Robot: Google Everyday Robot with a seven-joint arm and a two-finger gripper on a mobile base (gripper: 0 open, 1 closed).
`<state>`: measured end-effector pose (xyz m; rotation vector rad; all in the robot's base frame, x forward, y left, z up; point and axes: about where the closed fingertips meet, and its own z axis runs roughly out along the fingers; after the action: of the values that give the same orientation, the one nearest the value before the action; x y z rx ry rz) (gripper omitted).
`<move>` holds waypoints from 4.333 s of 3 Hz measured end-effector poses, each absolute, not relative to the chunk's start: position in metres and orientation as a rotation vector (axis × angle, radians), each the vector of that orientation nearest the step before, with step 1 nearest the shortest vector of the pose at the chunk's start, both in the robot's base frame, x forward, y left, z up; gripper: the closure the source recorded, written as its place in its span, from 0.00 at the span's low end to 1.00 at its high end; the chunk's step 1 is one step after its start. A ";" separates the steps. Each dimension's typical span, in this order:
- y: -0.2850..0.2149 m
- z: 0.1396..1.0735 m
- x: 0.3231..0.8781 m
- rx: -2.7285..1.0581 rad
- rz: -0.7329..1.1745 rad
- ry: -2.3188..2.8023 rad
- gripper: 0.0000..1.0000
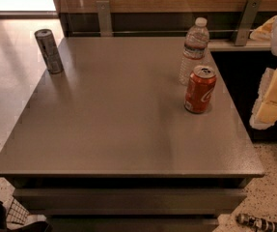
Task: Move coke can near redbull can
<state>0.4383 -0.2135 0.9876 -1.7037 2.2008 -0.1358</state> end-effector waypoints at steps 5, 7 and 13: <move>-0.226 0.963 0.509 -1.284 0.140 1.957 0.00; -0.205 0.928 0.528 -1.150 0.294 1.805 0.00; -0.148 0.873 0.564 -0.798 0.514 1.481 0.19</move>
Offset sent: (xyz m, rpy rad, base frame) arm 0.0449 -0.0250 -0.0071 0.2007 -0.0824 -0.0898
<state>0.5642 -0.1476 0.8727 -0.7979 1.4809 0.5144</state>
